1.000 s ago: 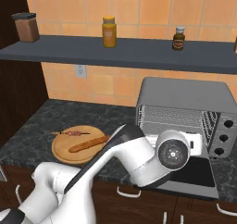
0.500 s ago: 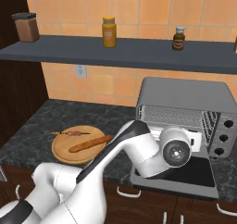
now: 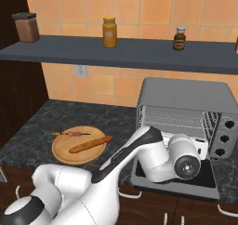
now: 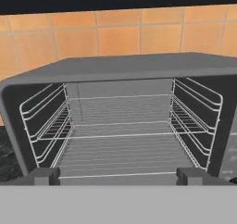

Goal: Pick up the kebab skewer and baguette bread, and place them inside the toaster oven. Close the toaster oven door and start by setting the timer.

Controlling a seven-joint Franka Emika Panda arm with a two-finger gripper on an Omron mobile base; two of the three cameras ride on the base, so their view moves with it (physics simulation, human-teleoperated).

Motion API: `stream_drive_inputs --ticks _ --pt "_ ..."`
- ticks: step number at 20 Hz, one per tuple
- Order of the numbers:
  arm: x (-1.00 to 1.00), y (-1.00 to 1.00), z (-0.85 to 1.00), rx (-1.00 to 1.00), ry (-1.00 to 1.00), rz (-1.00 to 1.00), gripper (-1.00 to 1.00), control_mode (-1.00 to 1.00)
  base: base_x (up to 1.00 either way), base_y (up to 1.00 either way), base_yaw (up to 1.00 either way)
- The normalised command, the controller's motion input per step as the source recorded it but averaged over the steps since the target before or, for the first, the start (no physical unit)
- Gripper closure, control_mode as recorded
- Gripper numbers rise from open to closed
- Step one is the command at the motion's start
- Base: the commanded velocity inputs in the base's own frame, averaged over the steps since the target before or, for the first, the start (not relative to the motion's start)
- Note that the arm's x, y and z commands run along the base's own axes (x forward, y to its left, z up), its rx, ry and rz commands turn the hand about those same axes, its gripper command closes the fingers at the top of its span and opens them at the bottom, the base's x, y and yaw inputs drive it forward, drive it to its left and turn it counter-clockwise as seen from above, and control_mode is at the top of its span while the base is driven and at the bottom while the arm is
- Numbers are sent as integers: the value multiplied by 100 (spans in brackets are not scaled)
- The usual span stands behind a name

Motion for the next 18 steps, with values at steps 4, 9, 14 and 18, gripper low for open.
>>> stream_drive_inputs --ticks 4,9,14,18 --pt "5 0 -30 0 -4 0 -100 -100 0 0 0" --pt "17 0 -16 -2 0 0 -100 -100 0 0 0" --pt "16 22 1 -5 6 -1 -100 -100 0 0 0" --pt "13 -2 24 0 0 -5 -100 -100 0 0 0"
